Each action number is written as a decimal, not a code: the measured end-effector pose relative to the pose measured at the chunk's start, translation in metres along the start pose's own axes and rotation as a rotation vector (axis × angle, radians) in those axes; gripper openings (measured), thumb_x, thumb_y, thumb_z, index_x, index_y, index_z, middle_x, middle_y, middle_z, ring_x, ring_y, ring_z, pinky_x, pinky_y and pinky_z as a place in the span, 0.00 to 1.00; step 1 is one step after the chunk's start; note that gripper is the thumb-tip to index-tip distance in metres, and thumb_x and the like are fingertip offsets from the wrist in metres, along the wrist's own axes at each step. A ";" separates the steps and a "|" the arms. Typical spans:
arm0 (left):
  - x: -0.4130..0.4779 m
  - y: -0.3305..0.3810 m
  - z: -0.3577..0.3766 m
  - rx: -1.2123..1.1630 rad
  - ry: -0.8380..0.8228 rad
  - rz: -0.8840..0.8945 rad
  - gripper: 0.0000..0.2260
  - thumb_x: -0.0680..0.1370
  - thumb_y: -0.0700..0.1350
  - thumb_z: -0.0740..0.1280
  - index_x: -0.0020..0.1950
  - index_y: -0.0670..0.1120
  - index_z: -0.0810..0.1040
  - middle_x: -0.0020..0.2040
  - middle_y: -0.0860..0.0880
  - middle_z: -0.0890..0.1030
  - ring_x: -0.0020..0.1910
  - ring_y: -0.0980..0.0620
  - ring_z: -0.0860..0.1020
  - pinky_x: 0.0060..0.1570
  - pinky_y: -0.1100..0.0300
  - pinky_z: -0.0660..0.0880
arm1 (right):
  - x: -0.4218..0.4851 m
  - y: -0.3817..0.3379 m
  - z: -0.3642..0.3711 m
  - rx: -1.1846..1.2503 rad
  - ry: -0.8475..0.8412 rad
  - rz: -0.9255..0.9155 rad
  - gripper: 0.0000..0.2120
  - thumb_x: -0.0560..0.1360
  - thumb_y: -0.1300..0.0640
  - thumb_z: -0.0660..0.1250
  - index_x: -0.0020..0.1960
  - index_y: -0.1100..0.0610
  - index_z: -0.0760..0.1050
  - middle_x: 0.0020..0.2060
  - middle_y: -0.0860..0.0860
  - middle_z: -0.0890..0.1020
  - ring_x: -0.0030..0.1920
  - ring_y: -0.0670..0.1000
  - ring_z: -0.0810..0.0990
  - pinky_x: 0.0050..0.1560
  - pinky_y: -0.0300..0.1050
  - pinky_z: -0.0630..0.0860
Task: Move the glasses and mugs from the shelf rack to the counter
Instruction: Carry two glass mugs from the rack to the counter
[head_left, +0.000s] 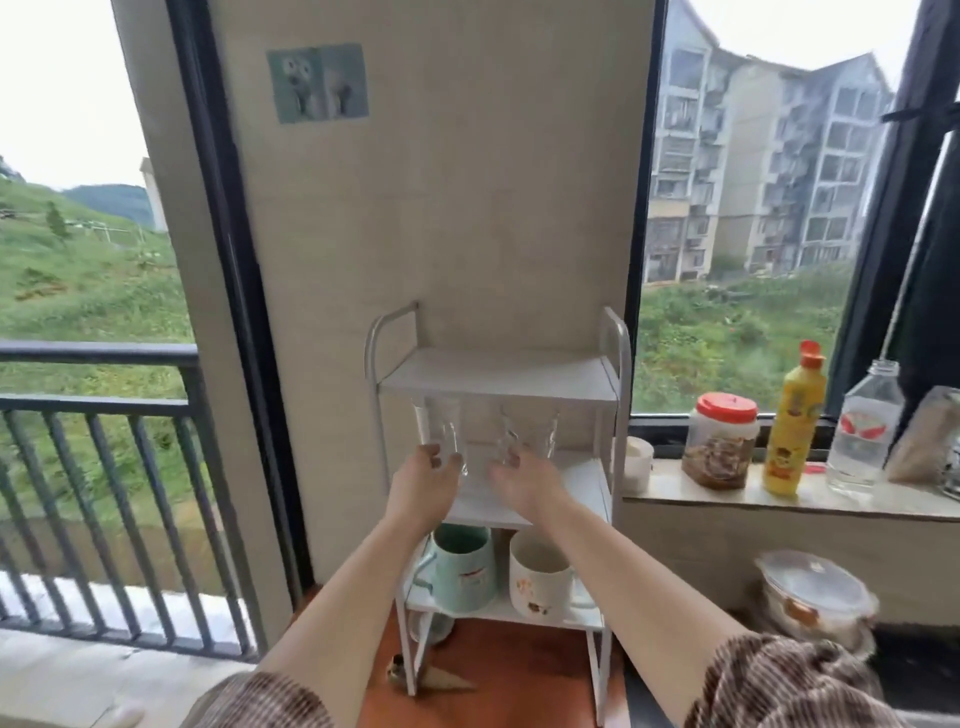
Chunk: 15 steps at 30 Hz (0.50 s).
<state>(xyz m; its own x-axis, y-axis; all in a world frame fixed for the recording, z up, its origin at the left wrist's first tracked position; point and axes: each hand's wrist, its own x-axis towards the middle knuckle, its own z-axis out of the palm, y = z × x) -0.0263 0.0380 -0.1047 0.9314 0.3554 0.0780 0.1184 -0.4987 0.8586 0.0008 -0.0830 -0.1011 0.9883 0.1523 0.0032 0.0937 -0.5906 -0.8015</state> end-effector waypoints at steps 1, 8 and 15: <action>0.006 0.000 0.001 -0.033 -0.012 0.004 0.22 0.80 0.50 0.60 0.73 0.43 0.68 0.68 0.44 0.74 0.66 0.45 0.72 0.62 0.56 0.67 | 0.006 0.000 0.003 0.053 0.011 0.019 0.23 0.78 0.52 0.62 0.71 0.58 0.68 0.69 0.54 0.74 0.66 0.56 0.73 0.63 0.45 0.69; 0.032 -0.003 0.010 -0.364 -0.089 -0.104 0.19 0.79 0.56 0.60 0.59 0.43 0.77 0.47 0.49 0.80 0.51 0.47 0.76 0.56 0.50 0.72 | 0.024 0.006 0.010 0.480 0.067 0.213 0.18 0.78 0.46 0.62 0.58 0.58 0.77 0.52 0.53 0.80 0.49 0.51 0.76 0.55 0.47 0.72; 0.029 -0.002 0.012 -0.377 0.016 -0.175 0.23 0.80 0.58 0.56 0.64 0.43 0.75 0.59 0.43 0.76 0.57 0.41 0.73 0.63 0.41 0.71 | 0.016 0.018 -0.010 0.477 0.199 0.360 0.18 0.79 0.45 0.58 0.51 0.59 0.77 0.48 0.54 0.79 0.47 0.52 0.74 0.55 0.47 0.71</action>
<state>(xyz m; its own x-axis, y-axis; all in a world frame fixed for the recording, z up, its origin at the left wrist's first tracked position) 0.0051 0.0398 -0.1107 0.9028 0.4224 -0.0802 0.1373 -0.1064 0.9848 0.0198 -0.0993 -0.1097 0.9558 -0.1678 -0.2416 -0.2673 -0.1522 -0.9515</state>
